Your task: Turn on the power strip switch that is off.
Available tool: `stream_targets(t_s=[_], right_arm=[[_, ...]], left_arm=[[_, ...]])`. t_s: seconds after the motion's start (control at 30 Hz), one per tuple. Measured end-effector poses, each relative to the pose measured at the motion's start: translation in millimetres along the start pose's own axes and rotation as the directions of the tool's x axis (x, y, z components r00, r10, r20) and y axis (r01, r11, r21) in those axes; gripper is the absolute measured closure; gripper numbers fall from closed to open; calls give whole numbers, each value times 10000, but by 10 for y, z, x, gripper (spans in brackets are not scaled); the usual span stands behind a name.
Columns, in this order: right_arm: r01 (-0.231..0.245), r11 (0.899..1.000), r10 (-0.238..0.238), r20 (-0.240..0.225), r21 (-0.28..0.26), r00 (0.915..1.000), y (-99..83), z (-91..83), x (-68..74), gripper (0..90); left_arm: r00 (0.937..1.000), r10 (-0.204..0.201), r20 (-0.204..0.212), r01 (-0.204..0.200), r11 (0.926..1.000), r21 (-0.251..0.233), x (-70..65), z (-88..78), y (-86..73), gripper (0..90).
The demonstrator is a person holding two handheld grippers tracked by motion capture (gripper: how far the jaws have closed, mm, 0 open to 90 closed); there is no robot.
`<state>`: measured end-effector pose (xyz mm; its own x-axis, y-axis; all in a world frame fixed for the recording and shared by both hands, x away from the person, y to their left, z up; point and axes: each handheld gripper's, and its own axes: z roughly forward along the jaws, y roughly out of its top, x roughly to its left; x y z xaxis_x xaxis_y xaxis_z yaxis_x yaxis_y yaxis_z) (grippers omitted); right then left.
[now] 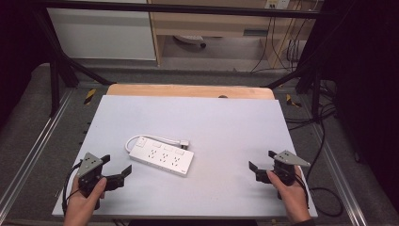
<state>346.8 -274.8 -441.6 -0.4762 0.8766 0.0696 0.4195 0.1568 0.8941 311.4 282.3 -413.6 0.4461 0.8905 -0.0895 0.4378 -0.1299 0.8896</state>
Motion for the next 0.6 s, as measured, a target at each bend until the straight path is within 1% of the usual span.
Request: stream_targets(t_s=[0.27, 0.4, 0.6], right_arm=[[-20, 9999, 19, 8, 137, 10000, -1, 17, 1, 63], [-13, 10000, 13, 7, 50, 10000, 5, 17, 5, 53], [130, 9999, -130, 13, -4, 9999, 17, 20, 22, 45]], left_arm=[[10000, 8, 26, -8, 10000, 13, -3, 9, 1, 75], [9999, -13, 121, 13, 10000, -16, -11, 8, 1, 75], [9998, -110, 144, 112, 9999, -120, -10, 4, 6, 65]])
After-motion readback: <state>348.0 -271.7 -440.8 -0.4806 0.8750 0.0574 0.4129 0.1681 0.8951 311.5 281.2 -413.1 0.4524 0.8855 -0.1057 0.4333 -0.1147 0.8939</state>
